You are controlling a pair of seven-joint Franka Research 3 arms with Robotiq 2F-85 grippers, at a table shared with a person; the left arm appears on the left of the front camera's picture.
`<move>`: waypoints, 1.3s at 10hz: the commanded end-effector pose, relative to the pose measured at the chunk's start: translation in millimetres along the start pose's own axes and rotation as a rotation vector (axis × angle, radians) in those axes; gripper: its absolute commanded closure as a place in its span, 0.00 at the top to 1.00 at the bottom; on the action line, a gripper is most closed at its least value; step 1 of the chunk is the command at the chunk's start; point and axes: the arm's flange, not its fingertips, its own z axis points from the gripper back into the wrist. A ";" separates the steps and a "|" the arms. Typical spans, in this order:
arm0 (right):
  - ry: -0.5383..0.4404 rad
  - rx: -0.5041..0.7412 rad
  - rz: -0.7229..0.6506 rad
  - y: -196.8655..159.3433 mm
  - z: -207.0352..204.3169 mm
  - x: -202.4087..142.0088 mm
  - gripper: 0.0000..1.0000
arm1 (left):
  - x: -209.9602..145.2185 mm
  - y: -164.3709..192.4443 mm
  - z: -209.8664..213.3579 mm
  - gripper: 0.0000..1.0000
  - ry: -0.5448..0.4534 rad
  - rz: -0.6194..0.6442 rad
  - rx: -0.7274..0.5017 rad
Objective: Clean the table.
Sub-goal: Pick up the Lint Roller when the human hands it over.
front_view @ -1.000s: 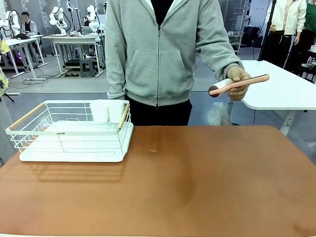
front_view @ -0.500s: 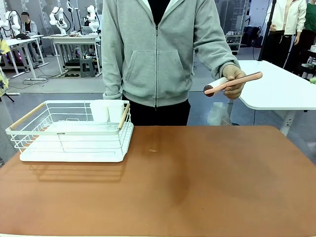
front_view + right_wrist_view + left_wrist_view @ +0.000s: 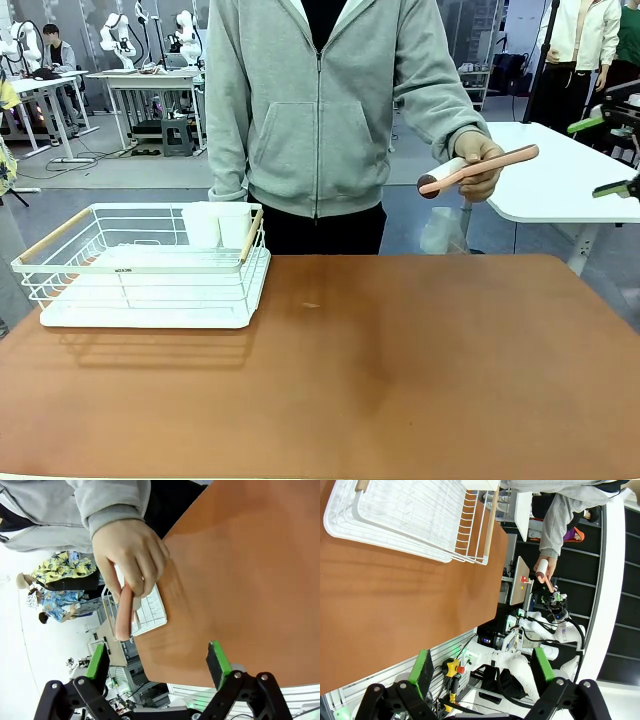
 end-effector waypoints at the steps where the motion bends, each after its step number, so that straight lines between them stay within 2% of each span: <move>1: -0.043 -0.015 0.018 12.9 -17.9 -15.0 1.00 | -0.7 0.7 1.8 1.00 -0.004 -0.005 0.000; 7: -0.016 0.002 0.025 17.5 -83.6 -29.4 1.00 | -0.7 0.7 1.8 1.00 -0.004 -0.005 0.000; 11: -0.013 0.020 0.043 11.6 -95.2 -24.0 1.00 | -0.7 0.7 1.8 1.00 -0.004 -0.005 0.000; 12: -0.007 0.021 0.060 10.5 -93.8 -22.4 0.86 | -0.7 0.7 1.8 1.00 -0.004 -0.005 0.000; 13: -0.001 0.018 0.069 9.9 -92.9 -21.6 0.81 | -0.7 0.7 1.8 1.00 -0.004 -0.005 0.000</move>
